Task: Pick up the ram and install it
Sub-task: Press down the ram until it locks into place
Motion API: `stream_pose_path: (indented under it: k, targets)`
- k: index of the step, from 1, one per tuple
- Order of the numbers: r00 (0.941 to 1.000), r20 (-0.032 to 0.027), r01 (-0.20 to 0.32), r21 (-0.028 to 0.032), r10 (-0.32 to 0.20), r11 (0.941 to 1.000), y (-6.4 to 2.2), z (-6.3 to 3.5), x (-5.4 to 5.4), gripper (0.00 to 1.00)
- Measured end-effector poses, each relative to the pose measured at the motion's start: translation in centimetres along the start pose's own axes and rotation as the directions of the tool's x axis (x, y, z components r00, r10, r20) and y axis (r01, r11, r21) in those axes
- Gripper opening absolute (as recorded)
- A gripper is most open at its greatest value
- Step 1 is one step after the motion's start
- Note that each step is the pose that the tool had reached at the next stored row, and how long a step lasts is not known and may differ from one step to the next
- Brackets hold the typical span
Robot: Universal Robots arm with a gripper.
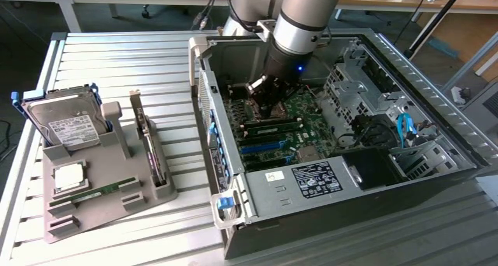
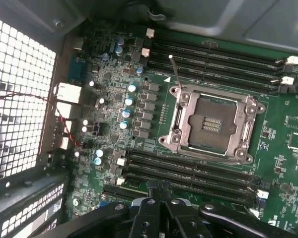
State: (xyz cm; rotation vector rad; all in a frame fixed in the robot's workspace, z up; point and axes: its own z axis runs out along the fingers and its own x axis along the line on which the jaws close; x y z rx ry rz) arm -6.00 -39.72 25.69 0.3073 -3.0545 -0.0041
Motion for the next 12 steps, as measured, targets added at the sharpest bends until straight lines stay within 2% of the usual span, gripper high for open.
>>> stream_pose_path:
  k: [2, 3, 7, 8, 12]
  targets:
    - [1.0, 0.0006, 0.0, 0.0001, 0.0, 1.0, 0.0, 0.0, 0.0, 0.11]
    - [0.9999, 0.0156, 0.0, 0.0038, 0.0, 1.0, -0.01, -0.01, 0.01, 0.11]
    - [0.9964, 0.0853, -0.001, 0.0185, 0.0, 0.9998, 0.01, 0.04, 0.08, 0.11]
    - [0.9938, 0.1109, -0.002, 0.0237, -0.001, 0.9997, 0.02, 0.07, 0.1, 0.11]
    - [0.9938, 0.1109, -0.002, 0.0239, -0.001, 0.9997, 0.02, 0.06, 0.1, 0.11]
